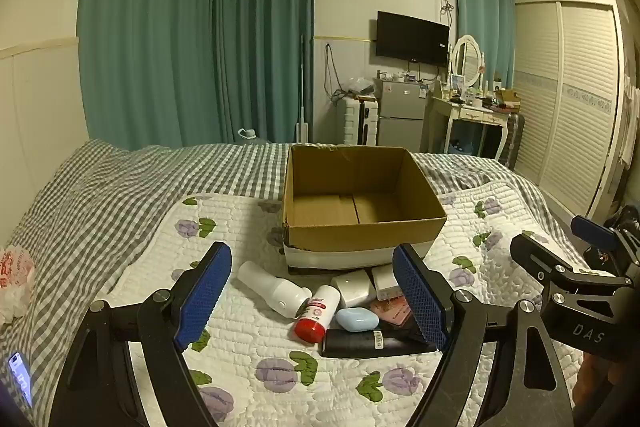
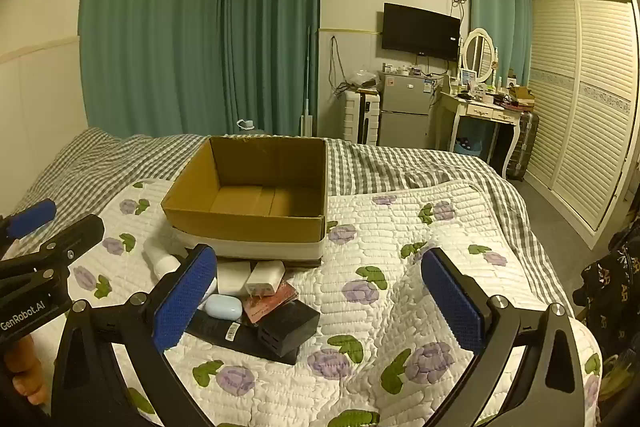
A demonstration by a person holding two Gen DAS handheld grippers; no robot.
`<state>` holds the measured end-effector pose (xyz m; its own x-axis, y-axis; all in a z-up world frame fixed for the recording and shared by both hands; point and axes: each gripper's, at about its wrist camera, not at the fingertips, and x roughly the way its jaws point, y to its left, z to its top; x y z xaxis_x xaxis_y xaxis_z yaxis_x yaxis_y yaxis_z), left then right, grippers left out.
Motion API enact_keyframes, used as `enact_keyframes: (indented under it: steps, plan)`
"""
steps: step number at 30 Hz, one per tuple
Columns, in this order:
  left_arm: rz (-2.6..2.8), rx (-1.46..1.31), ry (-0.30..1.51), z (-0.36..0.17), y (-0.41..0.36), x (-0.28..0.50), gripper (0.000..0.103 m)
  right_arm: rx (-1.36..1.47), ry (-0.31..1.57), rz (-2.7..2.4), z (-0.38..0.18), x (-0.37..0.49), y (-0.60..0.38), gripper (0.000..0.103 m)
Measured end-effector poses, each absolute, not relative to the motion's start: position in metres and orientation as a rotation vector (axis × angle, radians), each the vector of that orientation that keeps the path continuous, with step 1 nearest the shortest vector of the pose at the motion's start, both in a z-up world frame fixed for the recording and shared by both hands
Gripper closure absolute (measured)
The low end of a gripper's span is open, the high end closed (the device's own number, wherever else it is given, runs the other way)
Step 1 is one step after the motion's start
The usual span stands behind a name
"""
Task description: Organize rigid objects
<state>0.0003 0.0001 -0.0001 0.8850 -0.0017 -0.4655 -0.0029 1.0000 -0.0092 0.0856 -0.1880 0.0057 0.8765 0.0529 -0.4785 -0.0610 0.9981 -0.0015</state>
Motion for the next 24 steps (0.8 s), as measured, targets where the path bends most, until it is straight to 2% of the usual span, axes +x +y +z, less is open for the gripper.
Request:
enact_keyframes:
  steps: [24]
  plan:
    - [0.003, -0.008, 0.473, 0.0027, 0.0057, 0.0008, 0.018, -0.016, 0.505, 0.069, 0.0007, 0.0828, -0.1838, 0.0]
